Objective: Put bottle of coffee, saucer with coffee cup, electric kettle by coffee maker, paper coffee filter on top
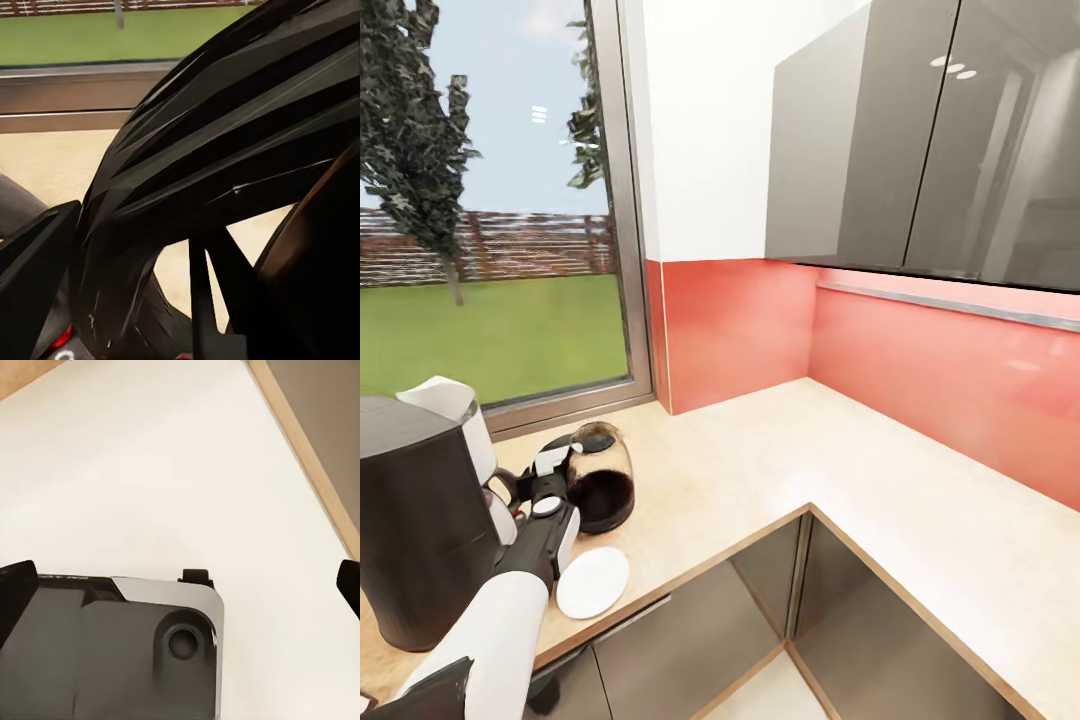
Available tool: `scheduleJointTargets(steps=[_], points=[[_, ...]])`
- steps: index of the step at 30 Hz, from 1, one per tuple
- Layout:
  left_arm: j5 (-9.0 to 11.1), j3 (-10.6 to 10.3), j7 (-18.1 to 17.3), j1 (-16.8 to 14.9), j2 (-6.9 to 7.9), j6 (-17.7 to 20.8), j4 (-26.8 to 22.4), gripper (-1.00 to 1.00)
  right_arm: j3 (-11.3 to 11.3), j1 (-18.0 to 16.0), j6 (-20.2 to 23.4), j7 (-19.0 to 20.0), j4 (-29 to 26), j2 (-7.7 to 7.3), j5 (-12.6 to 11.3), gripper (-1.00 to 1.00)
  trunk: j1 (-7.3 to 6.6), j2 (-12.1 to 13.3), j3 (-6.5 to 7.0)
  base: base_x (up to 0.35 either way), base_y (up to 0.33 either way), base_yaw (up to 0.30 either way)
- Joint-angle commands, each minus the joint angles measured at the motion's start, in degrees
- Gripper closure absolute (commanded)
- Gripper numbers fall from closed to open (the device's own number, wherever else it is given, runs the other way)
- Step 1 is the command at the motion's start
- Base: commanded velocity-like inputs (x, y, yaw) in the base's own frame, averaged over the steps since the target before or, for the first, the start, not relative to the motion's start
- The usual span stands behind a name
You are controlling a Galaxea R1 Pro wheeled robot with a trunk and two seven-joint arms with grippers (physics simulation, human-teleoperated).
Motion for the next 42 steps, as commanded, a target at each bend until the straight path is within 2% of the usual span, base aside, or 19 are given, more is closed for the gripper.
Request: scheduleJointTargets(steps=[1,4,8,15,16,37,42], points=[[-0.55,0.33,-0.04,-0.04,-0.07,-0.26,0.05,1.00,0.42,-0.03,-0.21,0.20,0.07,-0.03,-0.60,-1.00,0.03,-0.03,-0.02,0.015,0.005,0.000],[-0.60,0.36,-0.05,-0.04,-0.07,-0.59,0.06,1.00,0.42,-0.03,-0.21,0.20,0.07,-0.03,-0.60,-1.00,0.03,-0.03,-0.02,0.006,0.002,0.000],[-0.63,0.38,0.02,1.70,-0.14,-5.59,0.50,1.00,0.42,-0.03,-0.21,0.20,0.07,-0.03,-0.60,-1.00,0.03,-0.03,-0.02,0.001,0.000,0.000],[-0.63,0.41,0.03,2.23,-0.13,-6.40,0.59,1.00,0.42,-0.03,-0.21,0.20,0.07,-0.03,-0.60,-1.00,0.03,-0.03,-0.02,0.000,0.000,0.000],[-0.63,0.39,0.03,2.24,-0.11,-6.40,0.62,-1.00,0.42,-0.03,-0.21,0.20,0.07,-0.03,-0.60,-1.00,0.03,-0.03,-0.02,0.000,0.000,0.000],[-0.63,0.38,0.03,2.24,-0.08,-6.50,1.29,-1.00,0.42,-0.03,-0.21,0.20,0.07,-0.03,-0.60,-1.00,0.03,-0.03,-0.02,0.000,0.000,0.000],[-0.66,0.38,0.03,2.24,-0.14,-6.50,1.29,-1.00,0.42,-0.03,-0.21,0.20,0.07,-0.03,-0.60,-1.00,0.03,-0.03,-0.02,-0.195,0.000,0.000]])
